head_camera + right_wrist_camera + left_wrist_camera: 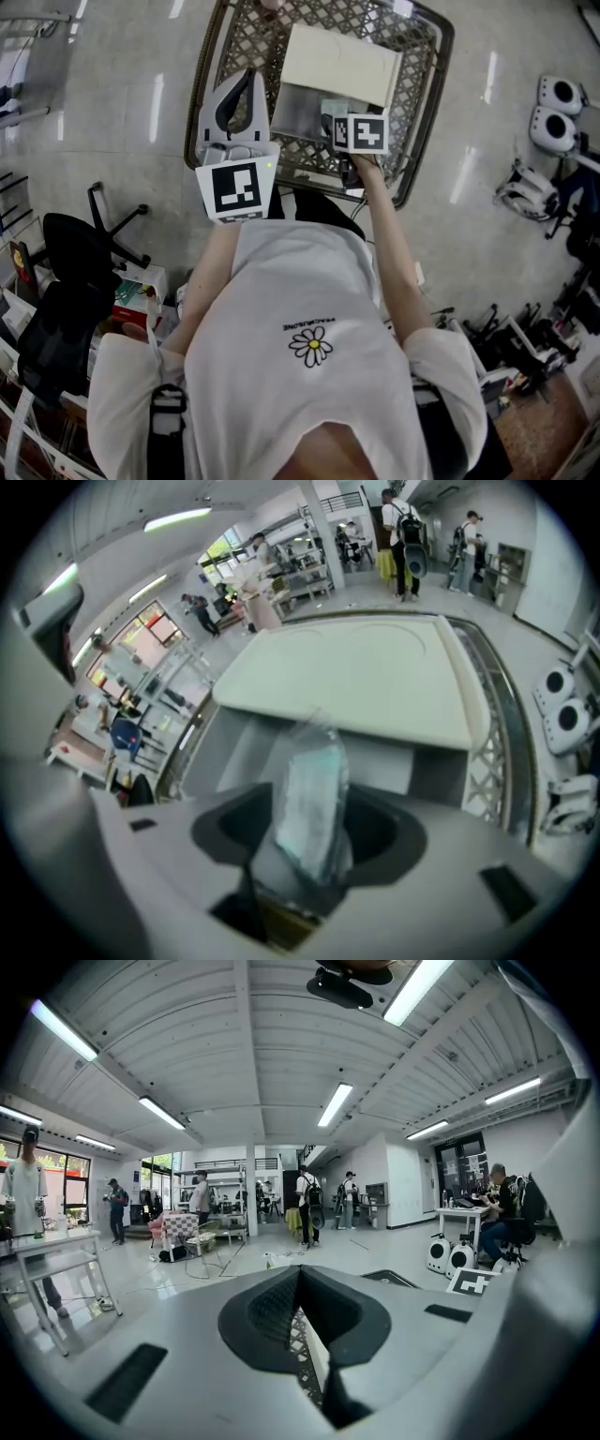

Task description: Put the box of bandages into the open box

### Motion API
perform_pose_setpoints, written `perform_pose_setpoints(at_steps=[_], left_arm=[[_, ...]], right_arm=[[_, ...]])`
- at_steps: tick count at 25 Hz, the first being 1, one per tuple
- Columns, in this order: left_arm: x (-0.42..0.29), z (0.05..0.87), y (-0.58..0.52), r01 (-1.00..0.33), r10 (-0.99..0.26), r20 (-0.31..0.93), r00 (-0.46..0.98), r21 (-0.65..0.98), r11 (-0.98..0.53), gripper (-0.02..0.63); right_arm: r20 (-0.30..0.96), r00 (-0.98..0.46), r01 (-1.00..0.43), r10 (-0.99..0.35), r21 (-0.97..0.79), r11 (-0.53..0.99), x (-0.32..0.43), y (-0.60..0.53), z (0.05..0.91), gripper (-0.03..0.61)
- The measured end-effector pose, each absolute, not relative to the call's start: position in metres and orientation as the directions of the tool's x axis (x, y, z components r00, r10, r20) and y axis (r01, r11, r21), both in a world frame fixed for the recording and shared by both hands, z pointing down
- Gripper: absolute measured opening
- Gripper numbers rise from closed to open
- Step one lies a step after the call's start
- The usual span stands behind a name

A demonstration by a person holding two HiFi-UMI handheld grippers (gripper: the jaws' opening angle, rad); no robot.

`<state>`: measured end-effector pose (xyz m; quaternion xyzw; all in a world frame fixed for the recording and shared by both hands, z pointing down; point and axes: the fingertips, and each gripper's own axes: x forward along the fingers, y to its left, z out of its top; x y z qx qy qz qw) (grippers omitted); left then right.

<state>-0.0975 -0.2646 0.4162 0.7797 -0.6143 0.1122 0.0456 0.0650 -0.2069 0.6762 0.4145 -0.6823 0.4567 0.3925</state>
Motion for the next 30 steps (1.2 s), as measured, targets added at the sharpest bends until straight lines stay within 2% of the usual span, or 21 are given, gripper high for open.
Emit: perform_pose_setpoints(at_steps=[8, 21, 25, 30], left_arm=[[-0.096, 0.414, -0.263, -0.965, -0.946, 0.225, 0.233, -0.063, -0.253, 0.020], [-0.087, 0.401, -0.259, -0.955, -0.942, 0.186, 0.279, -0.051, -0.293, 0.020], [-0.085, 0.395, -0.259, -0.951, -0.941, 0.167, 0.295, -0.047, -0.306, 0.020], [-0.080, 0.380, -0.259, -0.945, -0.940, 0.136, 0.313, -0.048, -0.322, 0.020]], right_arm=[[0.916, -0.322, -0.936, -0.238, -0.271, 0.223, 0.073, -0.207, 0.668, 0.262], [0.905, -0.286, -0.952, -0.316, -0.229, 0.205, 0.077, -0.211, 0.639, 0.262], [0.885, -0.290, -0.952, -0.365, -0.229, 0.201, 0.075, -0.222, 0.623, 0.261], [0.822, -0.293, -0.953, -0.488, -0.209, 0.220, 0.074, -0.246, 0.577, 0.253]])
